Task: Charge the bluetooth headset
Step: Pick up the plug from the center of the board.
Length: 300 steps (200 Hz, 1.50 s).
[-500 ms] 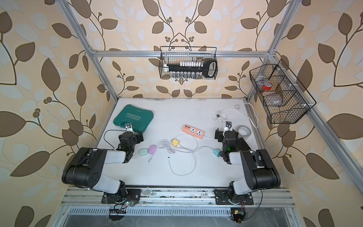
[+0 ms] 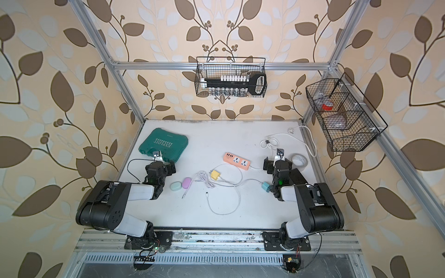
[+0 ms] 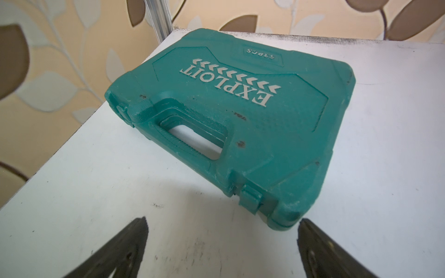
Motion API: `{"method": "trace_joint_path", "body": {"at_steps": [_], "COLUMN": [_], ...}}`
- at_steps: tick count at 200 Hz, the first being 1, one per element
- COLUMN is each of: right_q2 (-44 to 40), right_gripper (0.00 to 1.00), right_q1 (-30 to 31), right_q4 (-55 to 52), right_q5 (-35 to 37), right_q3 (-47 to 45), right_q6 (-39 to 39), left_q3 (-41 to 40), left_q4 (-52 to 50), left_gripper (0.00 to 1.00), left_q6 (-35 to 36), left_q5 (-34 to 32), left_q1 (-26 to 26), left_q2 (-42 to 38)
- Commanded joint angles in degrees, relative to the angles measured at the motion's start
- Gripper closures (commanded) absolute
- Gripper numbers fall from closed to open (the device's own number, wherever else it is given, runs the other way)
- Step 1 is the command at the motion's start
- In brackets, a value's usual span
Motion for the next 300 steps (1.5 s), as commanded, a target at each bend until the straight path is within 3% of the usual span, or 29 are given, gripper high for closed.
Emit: {"method": "trace_joint_path", "body": {"at_steps": [1,107,124,138,155,188,212,223,238,264,300], "right_q2": [0.22,-0.71,-6.23,-9.99,-13.2,-21.62,-26.22,-27.47,-27.9,-29.15,-27.36], "right_gripper": [0.0,0.0,0.0,0.01,0.0,0.0,0.0,0.0,0.0,0.0,0.02], "right_q1": [0.15,0.15,0.82,0.88,0.88,0.85,0.78,0.36,-1.74,-4.66,-5.02], "right_q4": [0.36,1.18,-9.88,-19.62,-22.87,-29.14,-42.47,-52.93,-62.03,-66.31,-75.47], "right_q5": [0.86,0.86,-0.85,-1.25,-3.46,-7.82,-2.24,1.29,-2.22,-14.56,-27.87], "right_q3": [0.6,0.22,3.07,6.73,7.32,8.72,13.91,17.62,20.58,21.24,26.63], "right_q6": [-0.11,-0.38,-1.47,-0.26,-0.05,3.99,14.89,23.12,29.12,32.06,28.37], "left_q3": [1.27,0.79,1.62,5.49,11.18,16.32,21.16,23.41,25.64,29.27,28.62], "left_q4": [0.86,1.21,-1.78,-9.9,-19.88,-29.48,-44.14,-49.64,-52.73,-60.99,-67.19], "left_gripper": [0.01,0.01,0.01,0.01,0.01,0.01,0.01,0.01,0.01,0.01,0.01], "left_q6": [0.36,-0.13,0.89,0.99,0.63,-6.79,-26.97,-32.67,-33.25,-33.12,-30.86], "left_q5": [-0.42,-0.6,1.24,-5.5,-7.11,-5.68,-7.68,-3.11,7.37,21.01,35.75], "left_q1": [0.03,0.71,0.35,-2.32,-2.52,-2.52,-2.37,-1.65,-1.34,-1.31,-1.47], "left_q2": [0.04,-1.0,-2.7,-5.63,-7.98,-15.82,-20.37,-21.4,-22.41,-23.4,-26.14]}}
